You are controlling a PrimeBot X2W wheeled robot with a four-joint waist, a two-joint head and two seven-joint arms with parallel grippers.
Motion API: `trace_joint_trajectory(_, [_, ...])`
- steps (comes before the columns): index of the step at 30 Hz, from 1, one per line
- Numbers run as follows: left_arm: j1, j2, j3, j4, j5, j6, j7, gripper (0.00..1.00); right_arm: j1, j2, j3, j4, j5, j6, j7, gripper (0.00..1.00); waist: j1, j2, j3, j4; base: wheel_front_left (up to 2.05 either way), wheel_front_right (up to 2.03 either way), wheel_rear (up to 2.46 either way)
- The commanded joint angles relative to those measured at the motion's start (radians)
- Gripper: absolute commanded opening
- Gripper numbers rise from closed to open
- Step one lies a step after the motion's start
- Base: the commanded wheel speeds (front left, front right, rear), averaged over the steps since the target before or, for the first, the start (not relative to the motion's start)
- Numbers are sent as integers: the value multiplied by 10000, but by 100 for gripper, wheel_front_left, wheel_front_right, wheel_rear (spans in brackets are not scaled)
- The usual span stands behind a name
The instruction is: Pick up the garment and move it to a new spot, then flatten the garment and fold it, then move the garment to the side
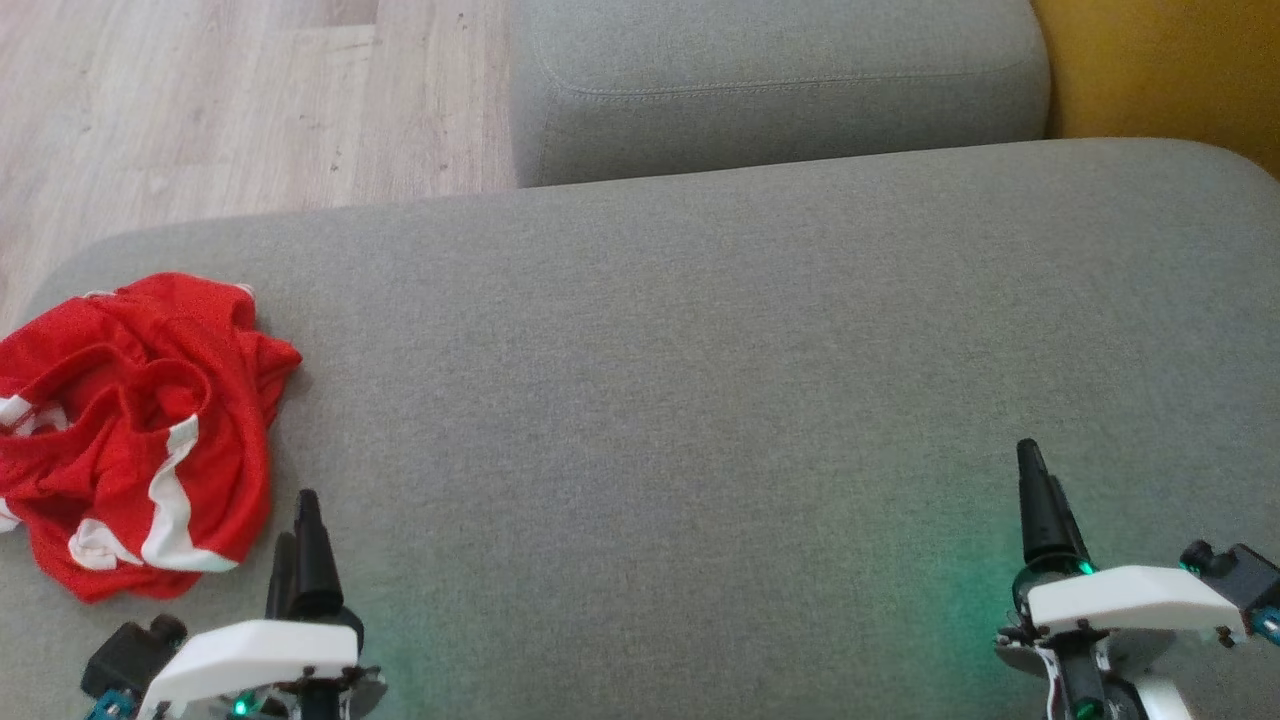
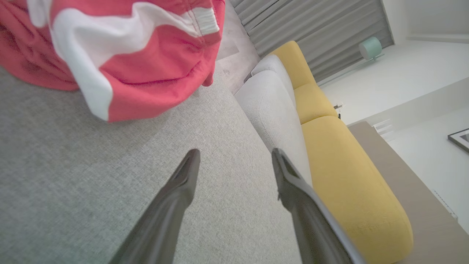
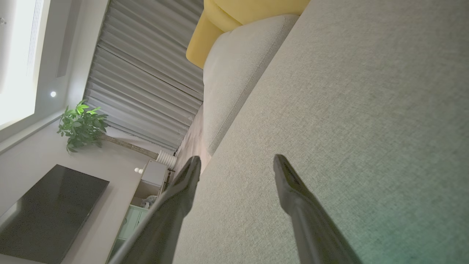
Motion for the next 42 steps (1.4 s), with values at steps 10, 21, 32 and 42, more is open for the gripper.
trace_joint_trajectory(10, [-656, 60, -250, -675, 1569, 199, -375, 100, -682, -67, 431, -466, -1615, -3, -396, 100, 0, 0, 45, 13, 0, 0, 0])
trace_joint_trajectory(21, [-762, 64, -579, -959, 2823, 367, -669, 100, -792, -74, 693, -456, -2972, -4, -691, 100, 0, 0, 92, 63, 0, 0, 0])
trace_joint_trajectory(32, [-859, 69, -888, -1075, 4164, 522, -992, 100, -935, -81, 1028, -473, -4393, -5, -1016, 100, 0, 0, 66, 17, 0, 0, 0])
trace_joint_trajectory(42, [-912, 74, -1118, -1173, 5326, 805, -1286, 100, -989, -89, 1220, -425, -5693, -5, -1311, 100, 0, 0, 25, 39, 0, 0, 0])
